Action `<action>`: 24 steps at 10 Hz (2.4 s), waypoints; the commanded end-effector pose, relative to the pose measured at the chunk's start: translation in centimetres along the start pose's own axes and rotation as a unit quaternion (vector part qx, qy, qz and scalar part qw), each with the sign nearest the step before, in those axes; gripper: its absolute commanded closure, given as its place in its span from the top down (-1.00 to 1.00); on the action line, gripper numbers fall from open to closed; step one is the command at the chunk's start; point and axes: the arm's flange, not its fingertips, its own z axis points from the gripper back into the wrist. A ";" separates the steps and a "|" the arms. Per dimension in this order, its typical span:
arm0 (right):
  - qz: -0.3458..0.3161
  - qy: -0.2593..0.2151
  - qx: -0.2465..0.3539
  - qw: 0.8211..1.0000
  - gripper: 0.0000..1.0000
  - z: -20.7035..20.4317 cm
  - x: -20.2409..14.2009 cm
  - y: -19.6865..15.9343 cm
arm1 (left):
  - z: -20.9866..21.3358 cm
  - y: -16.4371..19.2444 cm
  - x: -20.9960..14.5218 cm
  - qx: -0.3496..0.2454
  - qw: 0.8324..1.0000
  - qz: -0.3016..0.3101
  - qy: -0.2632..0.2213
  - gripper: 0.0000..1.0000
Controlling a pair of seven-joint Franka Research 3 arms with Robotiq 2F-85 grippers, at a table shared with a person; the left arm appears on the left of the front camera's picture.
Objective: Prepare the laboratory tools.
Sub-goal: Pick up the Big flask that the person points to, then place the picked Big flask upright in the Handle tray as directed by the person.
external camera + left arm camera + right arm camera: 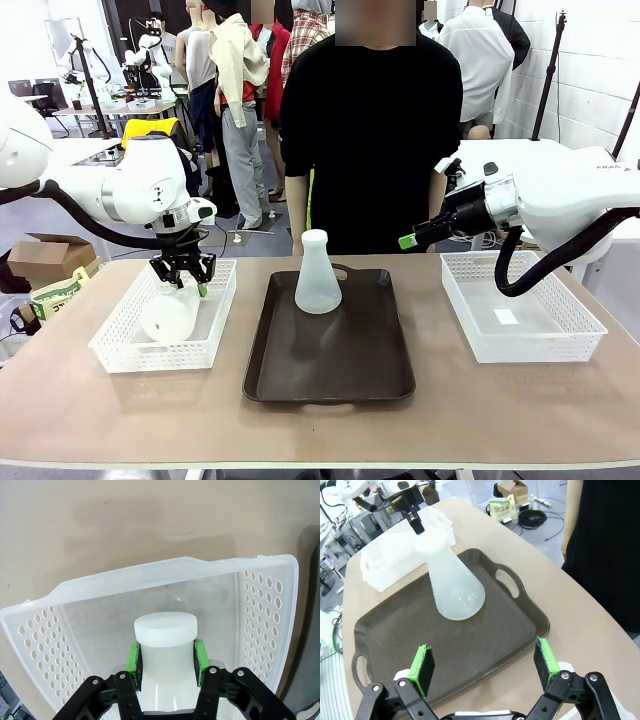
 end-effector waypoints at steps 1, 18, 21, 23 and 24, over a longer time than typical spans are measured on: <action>-0.003 0.009 -0.002 1.000 1.00 0.0 0.3 -0.1 | -0.1 0.0 0.0 0.000 1.000 0.000 -0.001 -1.00; -0.003 0.009 -0.002 1.000 1.00 0.0 0.3 -0.1 | 0.0 0.0 0.0 0.000 1.000 0.000 0.000 -1.00; -0.003 0.009 -0.002 1.000 1.00 0.0 0.3 -0.1 | 3.4 1.2 -1.0 -0.009 1.000 0.012 0.020 -1.00; -0.003 0.009 -0.002 1.000 1.00 0.0 0.3 -0.1 | 5.9 1.9 -1.7 -0.012 1.000 0.006 0.012 -1.00; -0.003 0.009 -0.002 1.000 1.00 0.0 0.3 -0.1 | 7.0 2.2 -1.9 -0.014 1.000 0.005 0.007 -1.00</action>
